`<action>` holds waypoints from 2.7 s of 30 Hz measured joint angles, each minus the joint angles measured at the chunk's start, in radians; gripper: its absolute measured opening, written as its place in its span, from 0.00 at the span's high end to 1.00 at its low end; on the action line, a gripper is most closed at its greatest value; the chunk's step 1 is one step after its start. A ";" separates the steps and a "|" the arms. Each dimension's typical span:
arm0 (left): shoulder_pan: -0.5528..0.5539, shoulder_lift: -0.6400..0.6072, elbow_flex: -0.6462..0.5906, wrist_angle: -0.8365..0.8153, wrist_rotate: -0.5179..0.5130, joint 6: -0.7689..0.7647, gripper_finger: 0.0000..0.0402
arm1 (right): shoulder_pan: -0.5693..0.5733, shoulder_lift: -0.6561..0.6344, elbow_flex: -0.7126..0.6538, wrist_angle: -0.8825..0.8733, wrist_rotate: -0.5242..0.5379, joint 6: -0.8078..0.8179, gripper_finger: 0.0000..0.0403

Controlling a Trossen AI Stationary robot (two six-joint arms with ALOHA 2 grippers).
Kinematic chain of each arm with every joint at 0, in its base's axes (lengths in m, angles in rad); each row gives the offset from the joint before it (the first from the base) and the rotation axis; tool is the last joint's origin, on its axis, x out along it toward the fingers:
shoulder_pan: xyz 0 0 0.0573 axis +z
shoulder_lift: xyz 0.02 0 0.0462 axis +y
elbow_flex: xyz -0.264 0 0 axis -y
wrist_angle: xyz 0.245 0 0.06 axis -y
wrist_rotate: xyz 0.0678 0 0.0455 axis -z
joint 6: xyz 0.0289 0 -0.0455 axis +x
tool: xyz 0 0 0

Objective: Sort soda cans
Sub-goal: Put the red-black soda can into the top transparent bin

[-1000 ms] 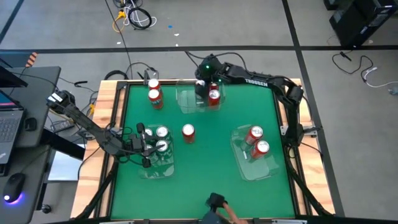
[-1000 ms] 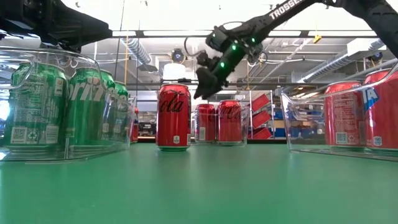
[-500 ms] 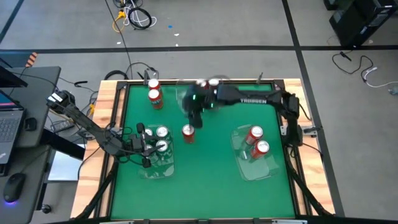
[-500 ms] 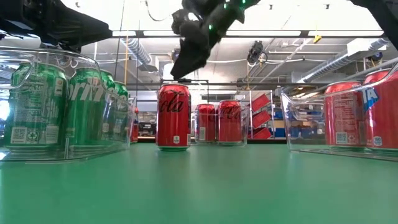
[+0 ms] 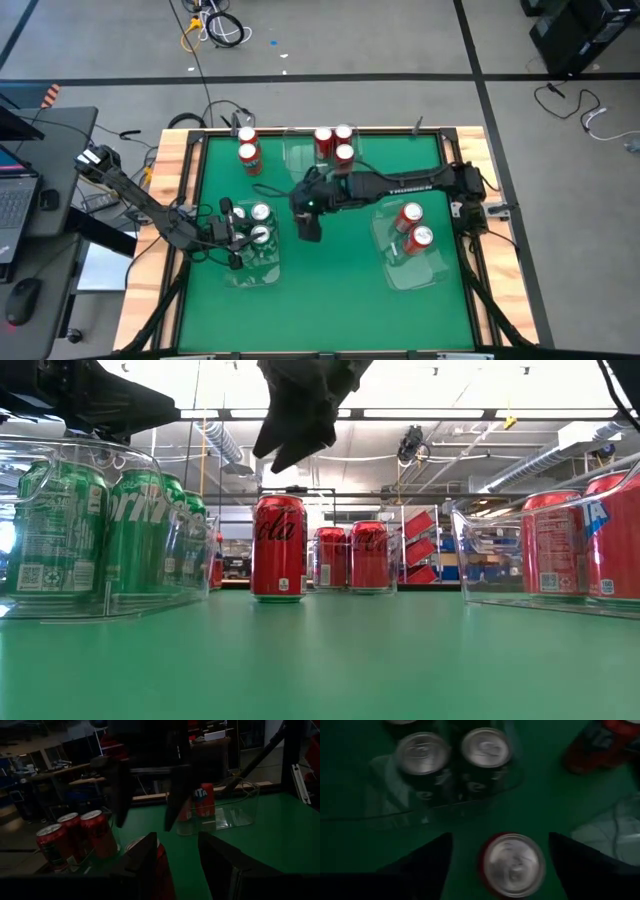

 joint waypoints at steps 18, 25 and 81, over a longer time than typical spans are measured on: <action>0.000 0.000 0.000 0.000 0.000 -0.004 0.63 | -0.043 0.054 -0.015 0.008 -0.038 0.013 0.04; 0.000 0.000 0.001 -0.001 0.006 -0.003 0.63 | -0.044 0.101 -0.016 -0.011 -0.055 0.007 0.08; 0.000 0.000 0.002 0.007 0.008 -0.030 0.63 | -0.337 0.093 0.017 -0.142 0.198 0.124 0.35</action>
